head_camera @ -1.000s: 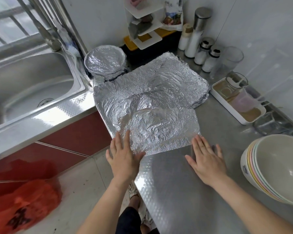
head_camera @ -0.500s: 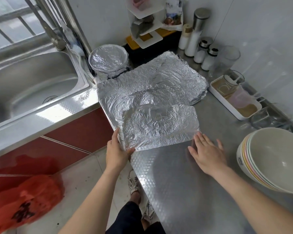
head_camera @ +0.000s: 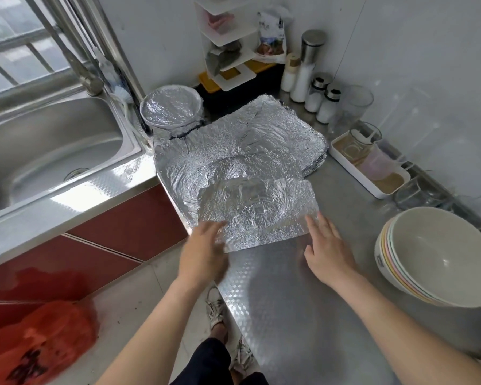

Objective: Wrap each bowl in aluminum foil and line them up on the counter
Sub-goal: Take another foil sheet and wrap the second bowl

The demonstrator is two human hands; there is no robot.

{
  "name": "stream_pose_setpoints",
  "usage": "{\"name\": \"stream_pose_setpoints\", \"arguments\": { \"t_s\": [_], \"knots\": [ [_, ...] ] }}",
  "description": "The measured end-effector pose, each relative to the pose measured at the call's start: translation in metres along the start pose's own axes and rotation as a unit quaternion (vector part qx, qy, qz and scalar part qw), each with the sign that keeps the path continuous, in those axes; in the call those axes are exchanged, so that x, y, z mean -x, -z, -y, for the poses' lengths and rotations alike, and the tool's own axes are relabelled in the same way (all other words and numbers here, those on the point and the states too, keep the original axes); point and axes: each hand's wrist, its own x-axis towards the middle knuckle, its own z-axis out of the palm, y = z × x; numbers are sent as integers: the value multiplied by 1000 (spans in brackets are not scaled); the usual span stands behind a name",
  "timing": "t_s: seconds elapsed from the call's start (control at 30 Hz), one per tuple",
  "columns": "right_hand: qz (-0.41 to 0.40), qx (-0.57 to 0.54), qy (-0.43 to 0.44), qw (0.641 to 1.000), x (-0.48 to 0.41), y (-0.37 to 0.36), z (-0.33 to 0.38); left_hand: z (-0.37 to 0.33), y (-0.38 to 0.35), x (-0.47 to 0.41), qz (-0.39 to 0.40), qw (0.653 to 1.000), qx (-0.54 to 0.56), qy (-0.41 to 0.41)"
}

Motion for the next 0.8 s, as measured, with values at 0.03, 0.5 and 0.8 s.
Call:
{"name": "stream_pose_setpoints", "arguments": {
  "t_s": [0.03,0.5,0.8],
  "knots": [
    [-10,-32,-4,999,-1,-2,4,-12,-9,0,51,997,-35,-42],
    [-40,-542,-322,775,-53,23,4,-25,-46,-8,89,979,-145,-112],
    [55,-512,-267,814,-52,39,-9,-21,-48,-12,100,976,-151,-118]
  ]
}}
